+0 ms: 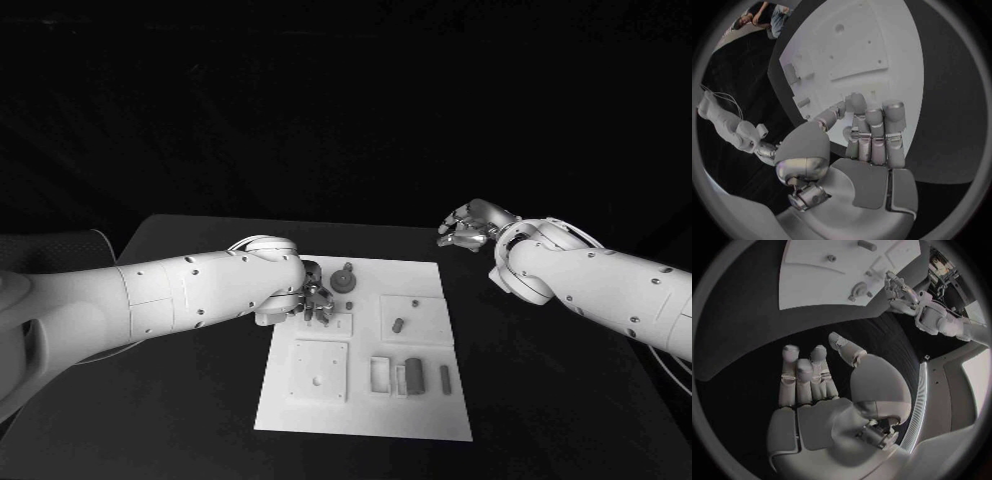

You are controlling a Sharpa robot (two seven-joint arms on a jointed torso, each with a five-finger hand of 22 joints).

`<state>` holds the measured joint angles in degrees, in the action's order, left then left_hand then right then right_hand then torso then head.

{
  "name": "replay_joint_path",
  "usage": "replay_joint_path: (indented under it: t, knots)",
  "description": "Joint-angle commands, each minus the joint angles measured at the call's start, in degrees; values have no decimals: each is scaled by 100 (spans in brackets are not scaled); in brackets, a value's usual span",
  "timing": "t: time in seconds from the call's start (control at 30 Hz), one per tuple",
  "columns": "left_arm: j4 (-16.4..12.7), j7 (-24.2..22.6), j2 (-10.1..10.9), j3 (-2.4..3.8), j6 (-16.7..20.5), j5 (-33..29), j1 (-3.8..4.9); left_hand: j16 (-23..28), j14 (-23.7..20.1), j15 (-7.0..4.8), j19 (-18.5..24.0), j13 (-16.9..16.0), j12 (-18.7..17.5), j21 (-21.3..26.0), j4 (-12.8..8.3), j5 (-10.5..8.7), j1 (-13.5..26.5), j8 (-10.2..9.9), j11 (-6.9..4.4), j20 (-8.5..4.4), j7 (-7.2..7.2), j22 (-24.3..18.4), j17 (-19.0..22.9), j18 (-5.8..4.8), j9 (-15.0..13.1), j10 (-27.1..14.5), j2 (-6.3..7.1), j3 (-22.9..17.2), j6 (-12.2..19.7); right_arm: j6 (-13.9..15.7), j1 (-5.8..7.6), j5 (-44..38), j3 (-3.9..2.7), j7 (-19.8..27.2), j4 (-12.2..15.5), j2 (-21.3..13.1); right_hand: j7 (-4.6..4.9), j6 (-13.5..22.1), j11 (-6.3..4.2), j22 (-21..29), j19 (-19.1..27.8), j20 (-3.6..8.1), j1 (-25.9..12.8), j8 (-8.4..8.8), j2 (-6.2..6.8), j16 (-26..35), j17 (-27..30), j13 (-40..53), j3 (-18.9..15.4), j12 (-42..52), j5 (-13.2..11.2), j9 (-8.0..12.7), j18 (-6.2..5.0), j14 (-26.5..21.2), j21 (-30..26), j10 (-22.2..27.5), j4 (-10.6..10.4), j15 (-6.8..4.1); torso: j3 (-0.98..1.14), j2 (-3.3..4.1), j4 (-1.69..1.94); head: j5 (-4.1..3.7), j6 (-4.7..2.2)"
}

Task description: Assemble the parts on the task board

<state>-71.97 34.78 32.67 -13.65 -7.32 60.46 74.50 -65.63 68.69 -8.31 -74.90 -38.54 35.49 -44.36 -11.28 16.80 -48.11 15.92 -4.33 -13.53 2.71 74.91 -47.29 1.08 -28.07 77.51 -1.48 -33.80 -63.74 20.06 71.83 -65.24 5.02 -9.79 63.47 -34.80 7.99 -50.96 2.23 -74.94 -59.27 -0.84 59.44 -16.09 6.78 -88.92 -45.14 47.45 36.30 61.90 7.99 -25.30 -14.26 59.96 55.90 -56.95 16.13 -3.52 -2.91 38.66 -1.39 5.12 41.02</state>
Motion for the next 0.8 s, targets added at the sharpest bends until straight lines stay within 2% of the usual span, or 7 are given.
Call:
replay_joint_path:
  t: [0.03, 0.2, 0.37, 0.5, 0.63, 0.67, 0.8]
  knots:
    - [1, -58, -23, 4, -39, 69, -11, -42, -68, -111, 70, -5, 29, -29, 147, 2, -14, 778, -51, -107, -243, 126, 8, 356, -1828, 20, -64, -136, -540, -76, 3, -61, -3, 7, 9, 3, 79, 15, 13, -6, -12, 20, 32, -22, -10, 12, 3, -2, -11, 19, 37, 6, -74, 20, -20, 29, 18, -11, 0, -4, 3, -5, 13]
    - [10, -65, -29, 4, -49, 112, -18, -52, -63, -112, 67, -7, 36, -38, 141, 2, -11, 780, -54, -107, -246, 126, 12, 355, -1832, 26, -60, -135, -547, -79, 3, -61, -3, 7, 10, 3, 79, 15, 13, -6, -12, 19, 32, -22, -9, 12, 3, -2, -12, 19, 38, 6, -74, 20, -20, 30, 18, -11, 3, -4, 4, -11, 14]
    - [1, -43, -43, 4, -234, 116, -19, -52, -63, -112, 67, -7, 36, -38, 141, 2, -11, 780, -54, -107, -246, 126, 12, 355, -1832, 26, -60, -135, -547, -81, 3, -61, -3, 7, 20, 1, 79, 15, 13, -6, -12, 19, 32, -22, -9, 12, 3, -2, -12, 19, 38, 6, -74, 20, -20, 30, 18, -11, 2, -5, 3, -14, 27]
    - [12, -64, -67, 4, -225, 444, -29, -52, -63, -112, 67, -7, 36, -38, 141, 2, -11, 780, -54, -107, -246, 126, 12, 355, -1832, 26, -60, -135, -547, -76, 3, -61, -3, 3, 18, 8, 79, 15, 13, -6, -12, 19, 32, -22, -9, 12, 3, -2, -12, 19, 38, 6, -74, 20, -20, 30, 18, -11, 2, -7, 3, -11, 32]
    - [30, -70, -74, 4, -240, 441, -42, -52, -63, -112, 67, -7, 36, -38, 141, 2, -11, 780, -54, -107, -246, 126, 12, 355, -1832, 26, -60, -135, -547, -85, 3, -61, -3, 7, 21, 13, 79, 15, 13, -6, -12, 19, 32, -22, -9, 12, 3, -2, -12, 19, 38, 6, -74, 20, -20, 30, 18, -11, 3, -9, 5, -16, 26]
    - [35, -69, -75, 4, -243, 441, -45, -69, -62, -111, 67, -7, 43, -52, 164, -180, 18, 780, -58, -105, -250, 125, 18, 351, -1839, 29, -64, -119, -551, -91, 3, -61, -3, 7, 21, 15, 79, 15, 13, -6, -12, 19, 32, -22, -9, 12, 3, -2, -12, 19, 38, 6, -74, 19, -20, 30, 18, -11, 2, -8, 6, -17, 25]
    - [48, -68, -73, 4, -235, 441, -49, -74, -64, -111, 69, -7, 46, -56, 169, -211, 25, 779, -59, -105, -250, 125, 21, 350, -1841, 29, -66, -118, -552, -99, 3, -61, -3, 6, 20, 15, 80, 13, 14, -6, -12, 17, 19, -23, -14, 12, 3, -2, -16, 19, 36, 6, -74, 19, -20, 30, 8, -10, 1, -5, 6, -20, 26]
